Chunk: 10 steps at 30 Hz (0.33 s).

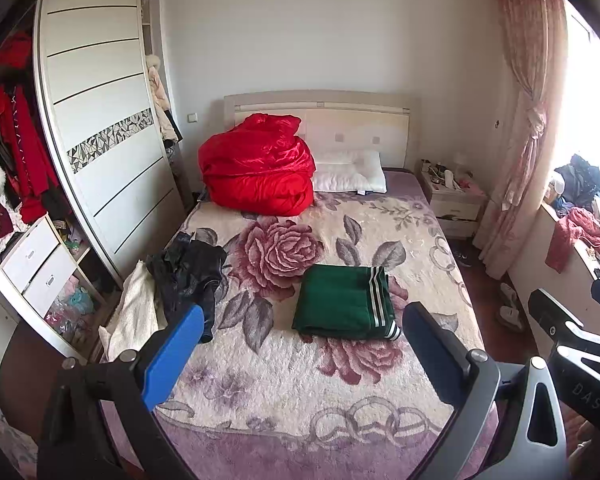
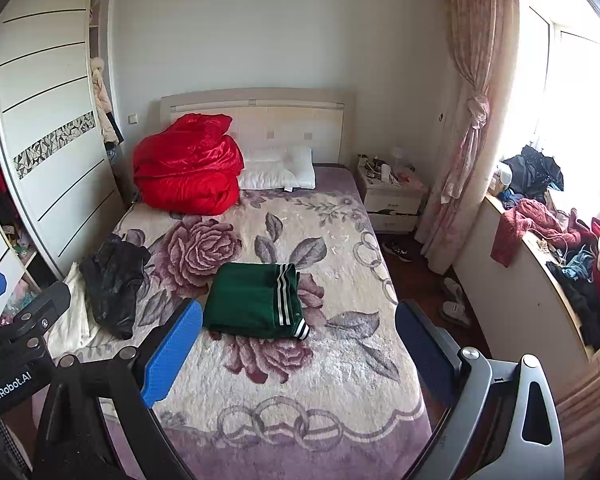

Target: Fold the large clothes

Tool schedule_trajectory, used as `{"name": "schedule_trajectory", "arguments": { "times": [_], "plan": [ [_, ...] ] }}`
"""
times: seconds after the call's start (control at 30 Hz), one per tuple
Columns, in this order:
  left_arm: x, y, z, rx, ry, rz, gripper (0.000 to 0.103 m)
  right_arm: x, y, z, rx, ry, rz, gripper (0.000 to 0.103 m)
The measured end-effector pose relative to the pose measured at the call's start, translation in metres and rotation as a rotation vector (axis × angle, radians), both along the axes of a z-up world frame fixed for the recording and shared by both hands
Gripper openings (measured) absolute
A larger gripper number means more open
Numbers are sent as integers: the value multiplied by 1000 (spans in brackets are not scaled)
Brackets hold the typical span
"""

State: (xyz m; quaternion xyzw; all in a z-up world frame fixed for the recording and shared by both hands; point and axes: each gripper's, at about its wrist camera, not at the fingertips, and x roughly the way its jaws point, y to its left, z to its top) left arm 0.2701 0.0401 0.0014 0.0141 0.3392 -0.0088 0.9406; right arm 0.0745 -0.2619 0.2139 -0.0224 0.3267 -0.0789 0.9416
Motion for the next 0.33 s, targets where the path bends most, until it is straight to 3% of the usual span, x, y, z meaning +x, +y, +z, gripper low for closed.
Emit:
{"name": "schedule_trajectory", "arguments": {
  "times": [0.33],
  "plan": [
    [-5,-4,2,6,-3,-9,102,-3,0,-1,2,-1,-4,99]
  ]
}}
